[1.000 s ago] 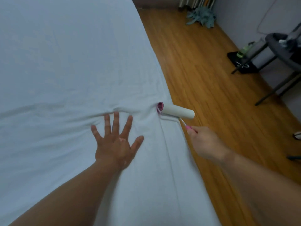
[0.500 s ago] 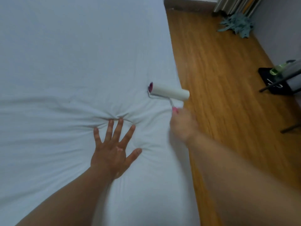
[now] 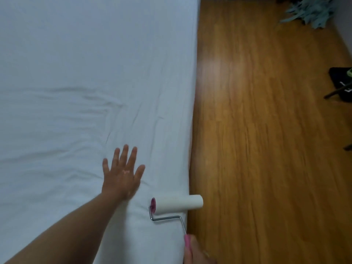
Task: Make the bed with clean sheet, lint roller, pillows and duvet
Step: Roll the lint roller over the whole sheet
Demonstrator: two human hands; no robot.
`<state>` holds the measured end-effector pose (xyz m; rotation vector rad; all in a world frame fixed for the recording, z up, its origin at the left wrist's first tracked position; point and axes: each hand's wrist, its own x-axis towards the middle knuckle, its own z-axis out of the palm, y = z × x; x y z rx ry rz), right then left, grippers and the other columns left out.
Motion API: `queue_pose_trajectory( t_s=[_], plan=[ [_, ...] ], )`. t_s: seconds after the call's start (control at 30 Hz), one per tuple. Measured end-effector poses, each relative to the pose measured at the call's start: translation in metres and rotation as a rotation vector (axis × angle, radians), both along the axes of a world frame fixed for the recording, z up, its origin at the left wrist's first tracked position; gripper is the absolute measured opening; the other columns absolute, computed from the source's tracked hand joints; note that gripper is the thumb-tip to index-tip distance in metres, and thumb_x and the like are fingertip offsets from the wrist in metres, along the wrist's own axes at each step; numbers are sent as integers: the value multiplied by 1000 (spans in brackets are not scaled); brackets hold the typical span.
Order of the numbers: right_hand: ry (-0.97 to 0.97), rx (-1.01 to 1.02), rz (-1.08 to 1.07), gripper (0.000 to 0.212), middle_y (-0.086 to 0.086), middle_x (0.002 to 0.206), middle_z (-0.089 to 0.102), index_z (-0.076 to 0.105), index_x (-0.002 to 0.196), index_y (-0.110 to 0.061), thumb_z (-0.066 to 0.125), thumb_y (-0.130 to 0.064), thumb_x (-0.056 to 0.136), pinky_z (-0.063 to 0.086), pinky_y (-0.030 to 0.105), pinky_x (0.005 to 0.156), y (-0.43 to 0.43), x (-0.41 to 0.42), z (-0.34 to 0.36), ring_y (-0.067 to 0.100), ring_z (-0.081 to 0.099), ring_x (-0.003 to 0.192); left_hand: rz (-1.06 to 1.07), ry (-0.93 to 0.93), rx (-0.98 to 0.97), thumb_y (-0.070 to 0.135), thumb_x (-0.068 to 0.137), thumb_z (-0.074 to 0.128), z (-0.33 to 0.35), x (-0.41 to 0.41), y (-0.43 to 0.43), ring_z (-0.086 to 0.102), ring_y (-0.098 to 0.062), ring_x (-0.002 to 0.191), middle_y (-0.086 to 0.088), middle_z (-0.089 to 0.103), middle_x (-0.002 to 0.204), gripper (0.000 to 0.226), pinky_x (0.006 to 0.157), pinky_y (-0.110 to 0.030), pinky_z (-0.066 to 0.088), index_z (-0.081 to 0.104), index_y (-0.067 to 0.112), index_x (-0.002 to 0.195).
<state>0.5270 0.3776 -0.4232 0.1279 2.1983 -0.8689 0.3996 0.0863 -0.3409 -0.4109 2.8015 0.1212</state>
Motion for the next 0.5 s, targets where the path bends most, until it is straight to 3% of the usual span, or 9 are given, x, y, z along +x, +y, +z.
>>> queue_pose_trajectory(
  t_s=[0.03,0.07,0.1,0.13,0.2,0.23,0.33,0.43,0.5],
  plan=[
    [-129,-51,26,50,-6,143,47,11,132,-62,33,-22,110,14,2,96,0,9,26,13,45,136,20,-33,20,68,89,-5,5,20,7,-14,-18,152,10,-18,164,73,120,-55,-3,-13,40,155],
    [-180,-121,-59,36,5,138,56,42,136,-38,22,-21,111,20,8,96,-1,19,52,10,54,121,33,-81,41,69,87,-4,10,38,14,-13,-17,152,11,-17,164,74,120,-55,-3,-11,40,155],
    [-182,-66,-163,44,11,127,60,54,131,-25,14,-21,111,25,17,97,1,21,84,8,58,106,44,-130,64,70,86,0,15,55,20,-11,-16,153,12,-15,164,76,120,-54,-2,-8,41,156],
    [-206,-54,-152,45,7,122,61,51,129,-30,10,-35,110,28,21,101,7,28,112,5,56,103,58,-181,87,71,87,7,23,70,24,-10,-16,153,12,-13,165,77,120,-53,-1,-5,41,156],
    [-155,15,-9,55,-15,126,58,46,122,-52,8,-74,88,37,25,105,30,44,158,5,55,117,124,-234,182,67,95,26,39,98,29,-4,-15,153,11,-5,166,72,120,-52,5,6,39,158],
    [-155,46,0,60,-20,126,58,49,124,-53,9,-77,86,40,26,103,44,49,166,4,56,116,169,-224,258,62,98,34,47,109,33,0,-14,153,9,1,166,69,121,-49,8,14,36,158],
    [-128,69,-20,29,-18,112,68,56,120,-53,37,-58,99,49,26,93,87,76,213,1,63,100,313,-259,456,52,100,44,85,131,54,18,-15,151,1,25,163,62,121,-34,16,35,22,153],
    [-37,87,-59,39,-18,111,70,56,115,-59,31,-73,89,47,22,86,125,98,262,4,64,99,318,-356,526,47,103,41,126,156,84,40,-25,139,-2,46,151,53,114,-33,29,44,16,147],
    [-32,152,-89,37,-15,118,69,57,125,-53,39,-64,94,46,24,89,150,108,294,9,65,108,367,-401,575,50,99,47,147,172,97,49,-27,130,-5,56,140,52,110,-36,37,52,18,140]
  ],
)
